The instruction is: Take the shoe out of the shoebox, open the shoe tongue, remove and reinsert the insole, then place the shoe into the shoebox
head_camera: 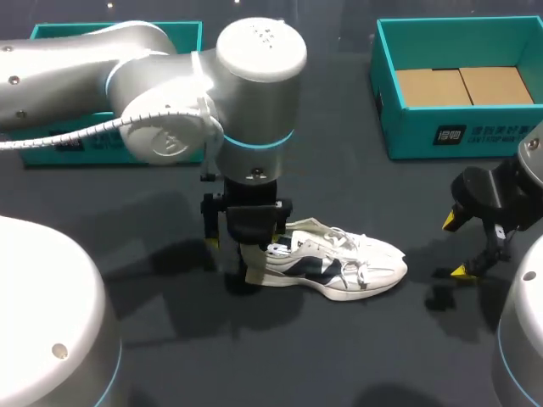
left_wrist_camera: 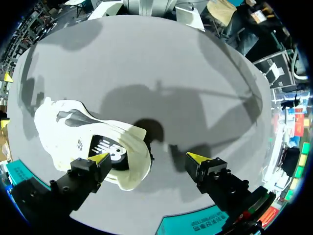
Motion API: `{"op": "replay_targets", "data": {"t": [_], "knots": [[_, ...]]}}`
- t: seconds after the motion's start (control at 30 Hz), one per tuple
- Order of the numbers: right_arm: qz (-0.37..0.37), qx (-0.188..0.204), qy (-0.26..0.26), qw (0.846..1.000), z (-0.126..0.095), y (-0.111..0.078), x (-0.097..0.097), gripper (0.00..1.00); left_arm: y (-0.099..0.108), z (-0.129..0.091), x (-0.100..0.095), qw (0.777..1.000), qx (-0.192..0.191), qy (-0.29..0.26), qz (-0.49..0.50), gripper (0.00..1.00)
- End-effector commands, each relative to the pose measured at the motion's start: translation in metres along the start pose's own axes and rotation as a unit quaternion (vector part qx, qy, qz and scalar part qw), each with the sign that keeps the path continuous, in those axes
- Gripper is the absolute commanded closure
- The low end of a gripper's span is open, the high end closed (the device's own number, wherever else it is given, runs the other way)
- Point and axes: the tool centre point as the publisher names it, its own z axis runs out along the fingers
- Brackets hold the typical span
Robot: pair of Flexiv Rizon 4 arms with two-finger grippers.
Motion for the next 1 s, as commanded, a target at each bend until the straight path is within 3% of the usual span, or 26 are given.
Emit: {"op": "replay_targets", "data": {"t": [0.03,0.2,0.7,1.0], "knots": [[0.000,0.001,-0.002,1.000,0.000,0.000,0.002,0.00,0.004,-0.029,0.034,0.993,0.075,-0.070,-0.051,0.00],[0.000,0.001,-0.002,1.000,0.000,0.000,0.002,0.00,0.001,-0.040,0.054,0.967,0.167,-0.141,-0.130,0.00],[0.000,0.001,-0.002,1.000,0.000,0.000,0.002,0.00,-0.001,-0.042,0.057,0.965,0.171,-0.146,-0.133,0.00],[0.000,0.001,-0.002,1.000,0.000,0.000,0.002,0.00,-0.005,-0.035,0.082,0.897,0.256,-0.245,-0.267,0.00]]}}
